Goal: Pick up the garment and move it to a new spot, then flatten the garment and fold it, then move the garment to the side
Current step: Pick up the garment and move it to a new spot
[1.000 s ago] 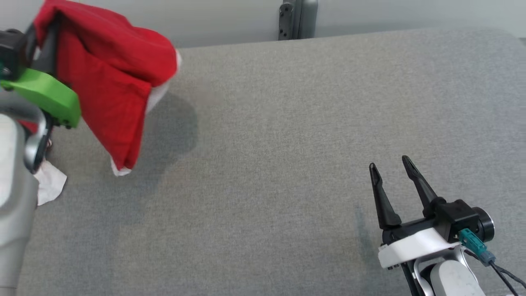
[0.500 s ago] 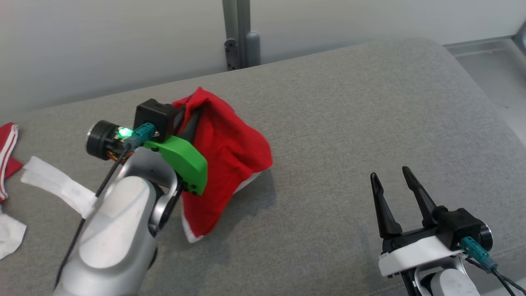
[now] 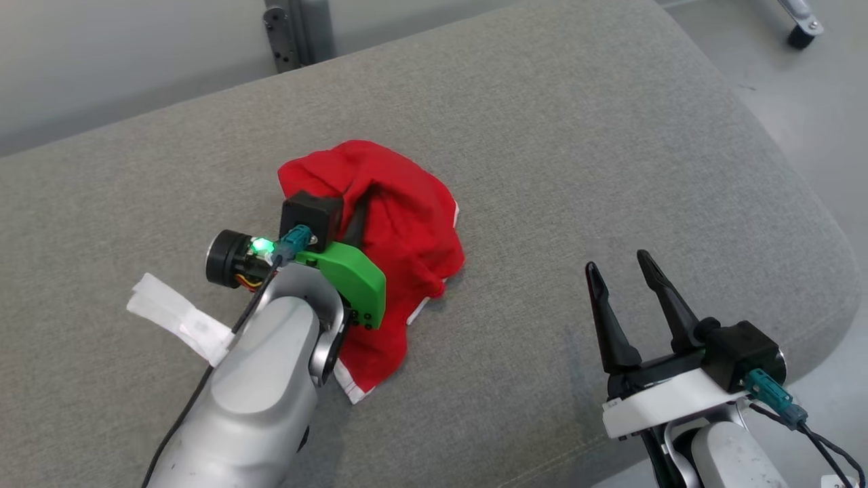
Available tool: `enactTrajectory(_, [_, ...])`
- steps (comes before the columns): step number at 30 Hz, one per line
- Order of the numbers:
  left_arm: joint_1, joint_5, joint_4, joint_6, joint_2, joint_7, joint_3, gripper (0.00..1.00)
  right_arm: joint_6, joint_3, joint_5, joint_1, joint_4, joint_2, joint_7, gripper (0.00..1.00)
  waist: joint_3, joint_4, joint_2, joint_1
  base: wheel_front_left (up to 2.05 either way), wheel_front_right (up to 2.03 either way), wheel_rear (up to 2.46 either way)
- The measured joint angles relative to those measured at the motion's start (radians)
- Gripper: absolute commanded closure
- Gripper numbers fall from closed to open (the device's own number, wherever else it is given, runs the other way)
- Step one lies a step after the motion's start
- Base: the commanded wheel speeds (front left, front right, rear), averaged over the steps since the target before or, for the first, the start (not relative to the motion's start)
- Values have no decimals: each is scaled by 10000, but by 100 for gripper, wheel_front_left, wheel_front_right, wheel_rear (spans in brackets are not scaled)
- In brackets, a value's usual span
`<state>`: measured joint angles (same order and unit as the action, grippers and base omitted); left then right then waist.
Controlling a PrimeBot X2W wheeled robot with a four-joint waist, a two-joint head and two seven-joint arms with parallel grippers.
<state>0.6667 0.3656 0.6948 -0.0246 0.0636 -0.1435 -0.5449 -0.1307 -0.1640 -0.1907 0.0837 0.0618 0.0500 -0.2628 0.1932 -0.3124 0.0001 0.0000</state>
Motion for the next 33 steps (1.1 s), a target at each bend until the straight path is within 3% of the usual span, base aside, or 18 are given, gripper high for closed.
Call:
enactTrajectory(1, [30, 12, 209, 88, -44, -102, -107, 7, 0, -52, -2, 20, 21, 0, 0, 0, 67, -95, 0, 0, 0, 0, 0])
enactTrajectory(2, [49, 69, 412, 182, -88, -198, -222, 0, 0, -92, -2, 33, 40, -2, 0, 0, 135, -194, 0, 0, 0, 0, 0])
enactTrajectory(9, [306, 826, 830, 401, -146, -859, -736, 0, 0, -115, 2, 47, 94, -4, 0, 0, 365, -424, 1, 0, 0, 0, 0])
enactTrajectory(19, [142, 1348, 353, 303, -146, -1175, -932, 0, 0, 182, 288, 20, 146, -6, 0, 0, -35, 364, 0, 0, 0, 0, 0])
enactTrajectory(24, [-625, 1137, -786, 198, -6, -1191, -466, 0, 0, 341, 456, -162, 203, -10, 0, 0, -444, 848, 0, 0, 0, 0, 0])
enactTrajectory(33, [-3567, 617, -3446, -121, 316, -1206, 1076, 0, 0, 518, 660, -500, 313, -10, 0, 0, -1295, 1631, 0, 0, 0, 0, 0])
